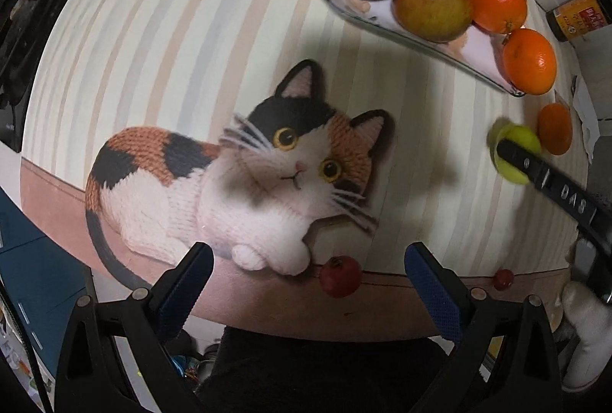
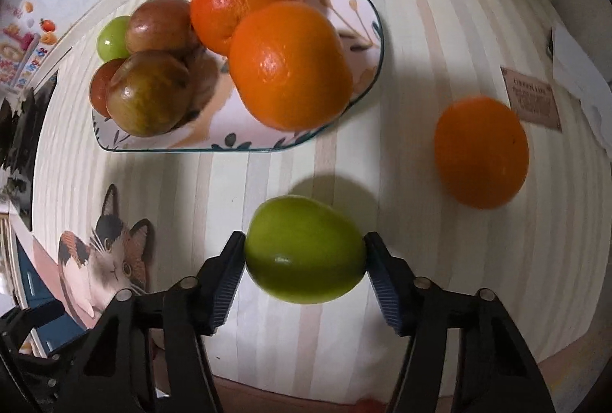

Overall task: Organize fruits
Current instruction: 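Grasp the second green apple with the right tool while the left tool grasps an orange, then carry the green apple and orange onto the deer plate and open both tools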

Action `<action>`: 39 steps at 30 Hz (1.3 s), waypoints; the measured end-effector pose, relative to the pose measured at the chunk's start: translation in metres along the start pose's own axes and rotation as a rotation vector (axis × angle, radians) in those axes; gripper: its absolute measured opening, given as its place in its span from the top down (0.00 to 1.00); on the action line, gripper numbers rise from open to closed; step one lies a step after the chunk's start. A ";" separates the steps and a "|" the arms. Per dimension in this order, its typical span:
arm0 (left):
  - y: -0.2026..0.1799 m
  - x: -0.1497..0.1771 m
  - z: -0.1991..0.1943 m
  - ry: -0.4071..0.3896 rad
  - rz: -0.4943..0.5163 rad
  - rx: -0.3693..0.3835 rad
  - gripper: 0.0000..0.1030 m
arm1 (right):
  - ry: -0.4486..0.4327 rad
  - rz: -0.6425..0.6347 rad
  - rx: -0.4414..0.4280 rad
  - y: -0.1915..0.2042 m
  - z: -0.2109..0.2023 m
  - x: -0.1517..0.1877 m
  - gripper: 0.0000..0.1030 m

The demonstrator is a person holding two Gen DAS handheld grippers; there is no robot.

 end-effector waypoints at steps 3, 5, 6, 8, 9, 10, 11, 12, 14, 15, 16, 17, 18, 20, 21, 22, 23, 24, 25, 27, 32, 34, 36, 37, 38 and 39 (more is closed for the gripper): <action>-0.017 -0.007 -0.006 -0.025 0.037 -0.001 0.01 | -0.007 0.002 0.009 -0.013 -0.006 0.012 0.37; -0.036 -0.013 -0.012 -0.048 0.078 -0.003 0.01 | -0.008 0.031 -0.002 -0.026 -0.012 0.020 0.37; -0.050 -0.017 -0.016 -0.059 0.106 -0.005 0.01 | -0.013 0.060 -0.003 -0.039 -0.018 0.027 0.37; -0.078 -0.023 -0.022 -0.079 0.167 0.003 0.01 | -0.024 0.105 -0.003 -0.057 -0.026 0.035 0.37; -0.099 -0.027 -0.026 -0.092 0.207 0.009 0.01 | -0.033 0.144 0.000 -0.073 -0.031 0.040 0.37; -0.118 -0.031 -0.031 -0.103 0.246 0.023 0.01 | -0.037 0.165 0.001 -0.083 -0.034 0.042 0.37; -0.138 -0.034 -0.035 -0.113 0.290 0.036 0.01 | -0.044 0.196 0.004 -0.097 -0.036 0.044 0.37; -0.160 -0.038 -0.040 -0.126 0.335 0.039 0.02 | -0.051 0.230 0.010 -0.112 -0.039 0.045 0.37; -0.201 -0.044 -0.047 -0.154 0.429 0.041 0.03 | -0.067 0.295 0.021 -0.137 -0.043 0.048 0.37; -0.225 -0.047 -0.050 -0.168 0.486 0.033 0.03 | -0.072 0.320 0.021 -0.147 -0.044 0.048 0.37; -0.246 -0.052 -0.051 -0.174 0.533 0.026 0.03 | -0.081 0.343 0.021 -0.156 -0.046 0.050 0.37; -0.263 -0.055 -0.049 -0.169 0.569 0.021 0.03 | -0.092 0.366 0.022 -0.166 -0.047 0.051 0.37; -0.283 -0.060 -0.044 -0.150 0.610 0.021 0.03 | -0.104 0.392 0.025 -0.176 -0.049 0.053 0.37; -0.313 -0.069 -0.029 -0.107 0.667 -0.008 0.03 | -0.119 0.429 0.020 -0.190 -0.052 0.057 0.37; -0.322 -0.075 -0.022 -0.090 0.687 -0.017 0.03 | -0.124 0.444 0.017 -0.195 -0.052 0.059 0.37; -0.331 -0.079 -0.012 -0.067 0.705 -0.033 0.03 | -0.128 0.457 0.014 -0.198 -0.053 0.060 0.37; -0.336 -0.082 -0.004 -0.054 0.714 -0.044 0.03 | -0.132 0.469 0.012 -0.204 -0.054 0.062 0.37; -0.343 -0.084 0.005 -0.040 0.730 -0.056 0.03 | -0.133 0.476 0.011 -0.210 -0.056 0.063 0.37; -0.343 -0.086 0.013 -0.028 0.739 -0.065 0.03 | -0.135 0.484 0.009 -0.214 -0.058 0.065 0.37; -0.352 -0.088 0.027 0.000 0.756 -0.086 0.04 | -0.136 0.501 0.004 -0.219 -0.061 0.065 0.37; -0.364 -0.085 0.044 -0.046 0.818 -0.173 0.27 | -0.131 0.510 0.002 -0.230 -0.067 0.071 0.37; -0.364 -0.088 0.043 -0.076 0.822 -0.205 0.41 | -0.129 0.505 0.003 -0.232 -0.066 0.073 0.37; -0.359 -0.091 0.041 -0.058 0.803 -0.168 0.41 | -0.124 0.492 0.005 -0.230 -0.066 0.071 0.37; -0.358 -0.091 0.041 -0.058 0.800 -0.162 0.41 | -0.123 0.488 0.004 -0.230 -0.067 0.071 0.37; -0.356 -0.090 0.040 -0.062 0.797 -0.153 0.41 | -0.121 0.481 0.004 -0.230 -0.066 0.071 0.37; -0.355 -0.090 0.041 -0.067 0.800 -0.150 0.41 | -0.120 0.475 0.004 -0.228 -0.066 0.070 0.37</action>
Point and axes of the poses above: each gripper's, at about its wrist camera, not at the fingertips, and z roughly the way its jaws point, y to its left, x to its underside, the point moved 1 cm from there along z, roughly the way its jaws point, and after that the axes turned 1 degree about z, right-handed, at the moved point
